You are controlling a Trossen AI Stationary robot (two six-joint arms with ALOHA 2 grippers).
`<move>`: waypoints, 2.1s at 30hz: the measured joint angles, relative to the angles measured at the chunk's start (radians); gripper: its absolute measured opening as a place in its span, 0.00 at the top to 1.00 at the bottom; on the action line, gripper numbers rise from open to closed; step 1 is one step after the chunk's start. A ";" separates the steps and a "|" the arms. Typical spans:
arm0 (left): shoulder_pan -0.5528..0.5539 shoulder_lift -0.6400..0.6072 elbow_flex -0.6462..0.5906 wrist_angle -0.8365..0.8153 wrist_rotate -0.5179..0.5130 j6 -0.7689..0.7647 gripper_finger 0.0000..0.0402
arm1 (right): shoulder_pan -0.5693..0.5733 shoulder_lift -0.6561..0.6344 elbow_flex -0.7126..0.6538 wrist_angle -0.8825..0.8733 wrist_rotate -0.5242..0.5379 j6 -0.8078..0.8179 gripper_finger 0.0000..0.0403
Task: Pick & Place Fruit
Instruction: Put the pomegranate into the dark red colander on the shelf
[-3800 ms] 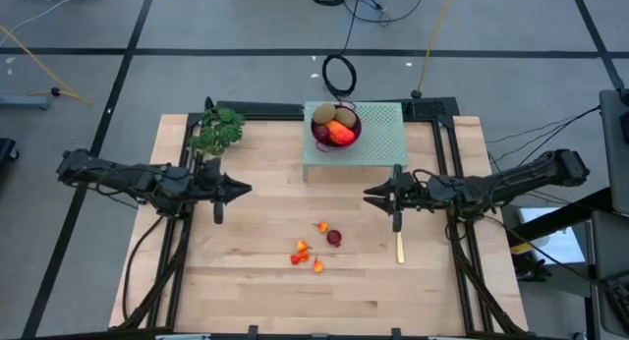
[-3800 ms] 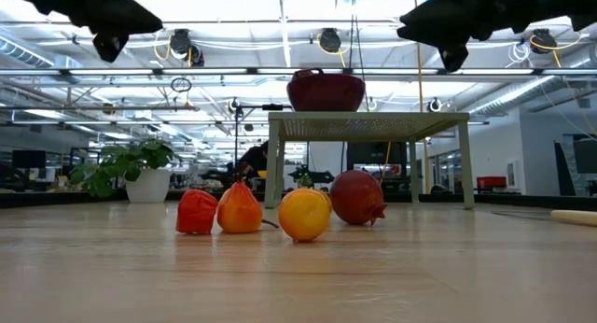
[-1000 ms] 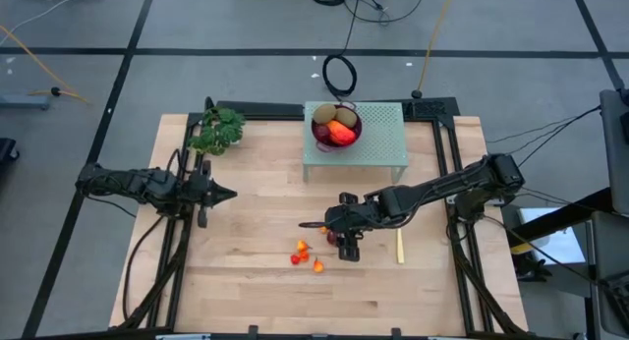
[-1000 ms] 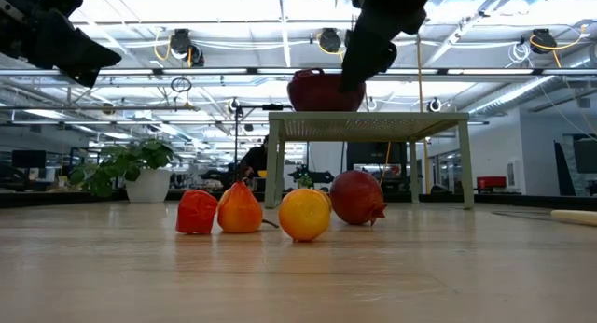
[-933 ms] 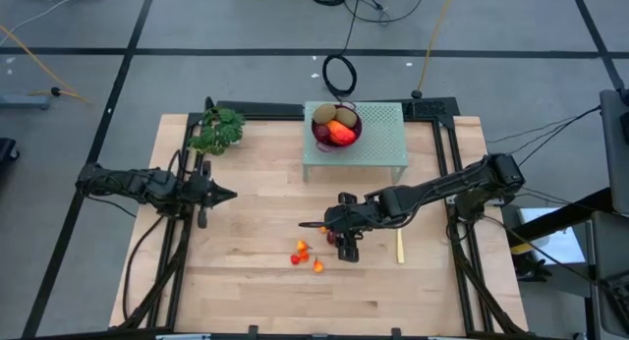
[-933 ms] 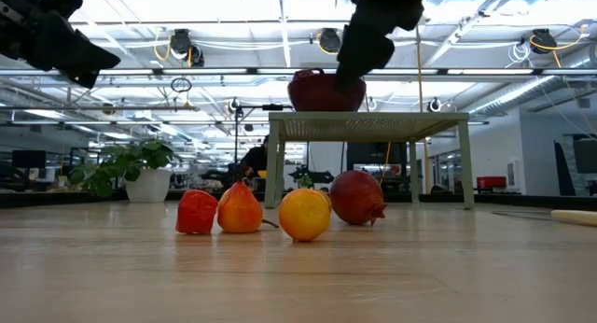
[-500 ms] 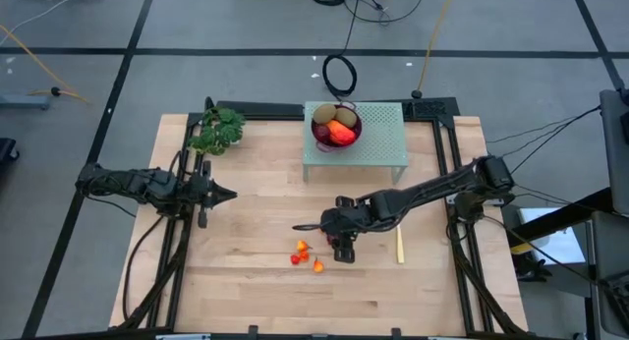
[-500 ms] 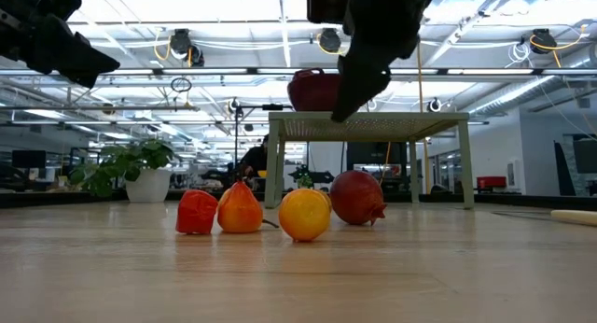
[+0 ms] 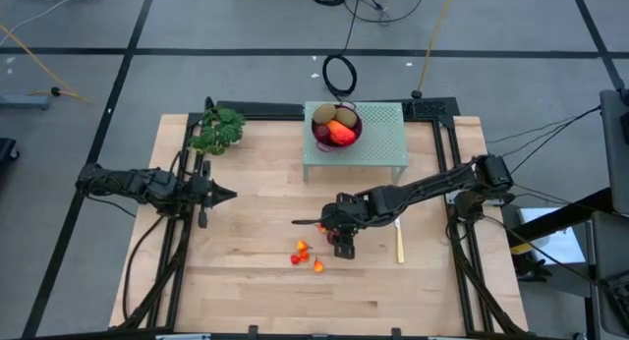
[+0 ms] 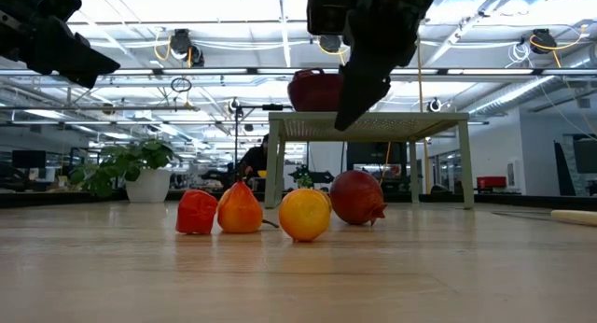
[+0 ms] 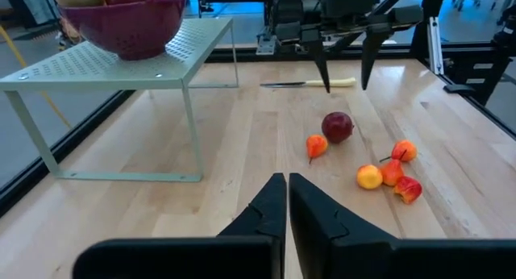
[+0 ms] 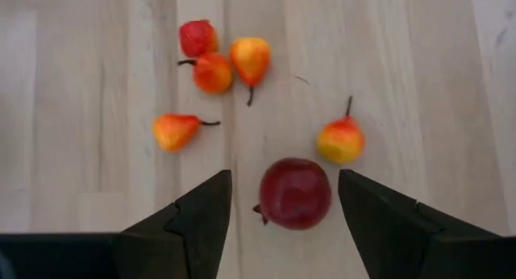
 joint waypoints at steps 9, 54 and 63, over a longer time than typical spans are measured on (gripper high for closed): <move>0.000 0.000 0.000 0.001 0.000 -0.004 0.93 | 0.009 0.000 -0.047 0.035 0.001 -0.004 0.44; 0.000 0.000 0.000 0.003 0.000 0.001 0.94 | 0.015 0.041 -0.054 0.047 0.081 0.172 0.44; 0.000 0.000 0.000 0.003 0.000 0.001 0.99 | 0.015 0.041 -0.054 0.045 0.083 0.286 0.44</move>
